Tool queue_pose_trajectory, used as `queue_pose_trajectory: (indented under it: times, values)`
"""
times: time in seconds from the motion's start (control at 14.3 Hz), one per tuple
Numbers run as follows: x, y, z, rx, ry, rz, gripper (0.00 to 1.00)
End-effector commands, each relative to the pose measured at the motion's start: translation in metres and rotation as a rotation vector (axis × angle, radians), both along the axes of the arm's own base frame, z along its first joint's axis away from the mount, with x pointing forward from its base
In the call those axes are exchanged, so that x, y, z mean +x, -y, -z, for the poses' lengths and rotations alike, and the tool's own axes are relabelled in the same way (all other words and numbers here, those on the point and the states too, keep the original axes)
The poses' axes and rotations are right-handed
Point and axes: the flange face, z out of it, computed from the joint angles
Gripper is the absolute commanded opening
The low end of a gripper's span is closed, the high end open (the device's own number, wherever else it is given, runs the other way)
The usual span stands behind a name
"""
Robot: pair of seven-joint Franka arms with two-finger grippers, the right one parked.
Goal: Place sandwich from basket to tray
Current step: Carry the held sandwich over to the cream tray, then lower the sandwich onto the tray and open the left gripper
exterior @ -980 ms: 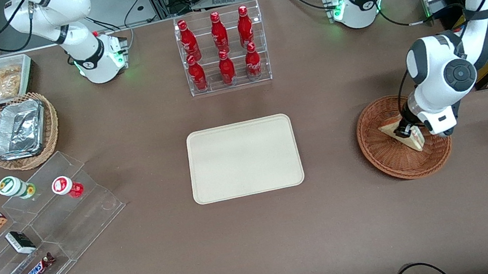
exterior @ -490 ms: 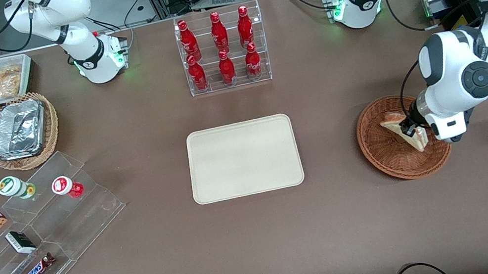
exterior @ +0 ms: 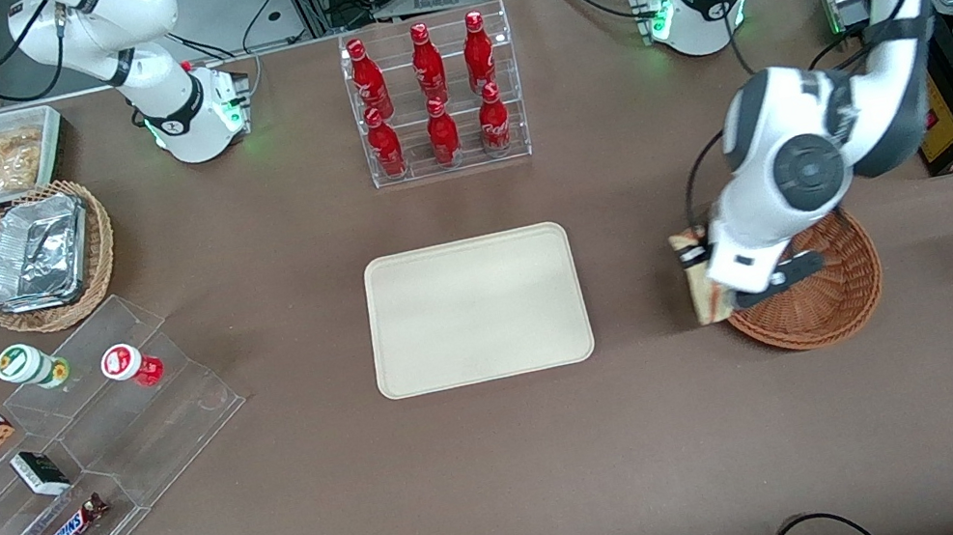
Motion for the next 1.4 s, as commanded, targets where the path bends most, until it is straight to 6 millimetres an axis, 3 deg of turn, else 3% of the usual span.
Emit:
queue_pose_trajectory:
  times: [0.0, 0.21, 0.49, 0.7, 0.98, 1.33]
  values:
    - [0.005, 0.077, 0.005, -0.012, 0.016, 0.071, 0.01]
    - [-0.003, 0.155, 0.021, 0.007, 0.05, 0.064, 0.01]
    - [-0.019, 0.232, 0.037, -0.032, 0.054, 0.026, 0.01]
    - [-0.035, 0.282, 0.061, -0.041, 0.063, -0.008, 0.01]
    - [-0.052, 0.32, 0.093, 0.01, 0.128, -0.054, 0.01]
    - [-0.06, 0.327, 0.106, 0.002, 0.111, -0.03, 0.02]
